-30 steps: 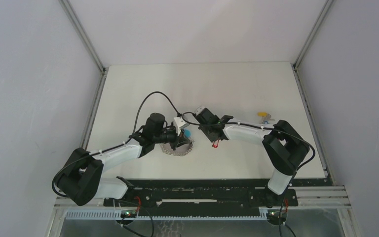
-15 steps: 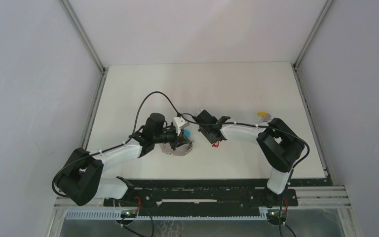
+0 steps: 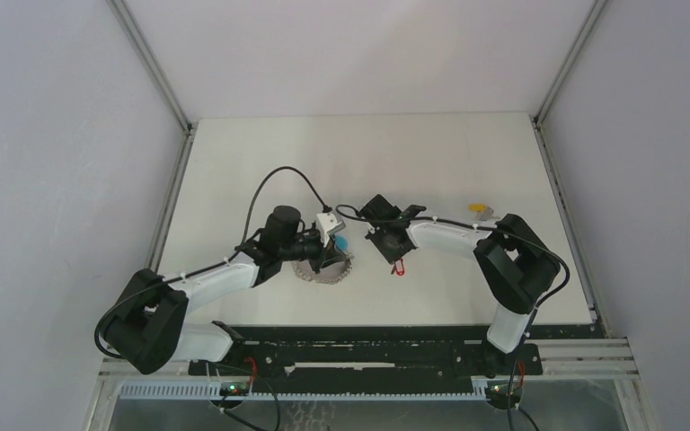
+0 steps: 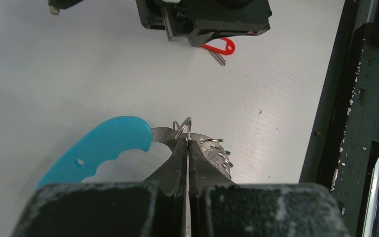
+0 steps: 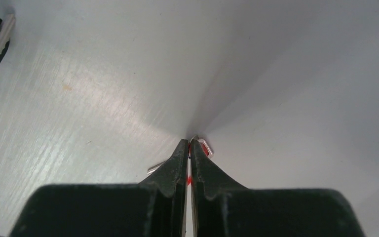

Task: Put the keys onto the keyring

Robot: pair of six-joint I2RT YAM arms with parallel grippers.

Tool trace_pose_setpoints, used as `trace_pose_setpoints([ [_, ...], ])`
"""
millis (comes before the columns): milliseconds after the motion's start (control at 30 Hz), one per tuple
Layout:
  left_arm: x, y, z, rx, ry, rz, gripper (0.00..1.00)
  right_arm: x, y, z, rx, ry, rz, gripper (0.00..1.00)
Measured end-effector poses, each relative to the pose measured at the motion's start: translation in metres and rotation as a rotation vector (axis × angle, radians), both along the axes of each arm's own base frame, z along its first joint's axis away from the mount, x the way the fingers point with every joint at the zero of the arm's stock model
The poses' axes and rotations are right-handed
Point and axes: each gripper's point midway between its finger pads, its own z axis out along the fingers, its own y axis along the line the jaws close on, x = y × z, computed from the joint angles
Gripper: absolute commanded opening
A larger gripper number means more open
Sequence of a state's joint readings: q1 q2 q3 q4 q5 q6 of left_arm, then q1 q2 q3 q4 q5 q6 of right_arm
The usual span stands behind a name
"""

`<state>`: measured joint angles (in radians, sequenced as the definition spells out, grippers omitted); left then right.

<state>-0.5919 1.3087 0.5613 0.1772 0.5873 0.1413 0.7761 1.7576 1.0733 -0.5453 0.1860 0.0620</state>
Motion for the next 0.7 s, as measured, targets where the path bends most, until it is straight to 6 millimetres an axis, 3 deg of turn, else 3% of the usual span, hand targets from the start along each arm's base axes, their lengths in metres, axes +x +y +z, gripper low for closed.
trace_pose_setpoints([
  [433,0.0,0.0,0.0,0.0,0.0,0.0,0.0,-0.008,0.004,0.024,0.102,0.168,-0.071,0.0],
  [700,0.0,0.0,0.0,0.0,0.0,0.0,0.0,-0.007,0.003,0.002,0.077,0.259,-0.098,0.0],
])
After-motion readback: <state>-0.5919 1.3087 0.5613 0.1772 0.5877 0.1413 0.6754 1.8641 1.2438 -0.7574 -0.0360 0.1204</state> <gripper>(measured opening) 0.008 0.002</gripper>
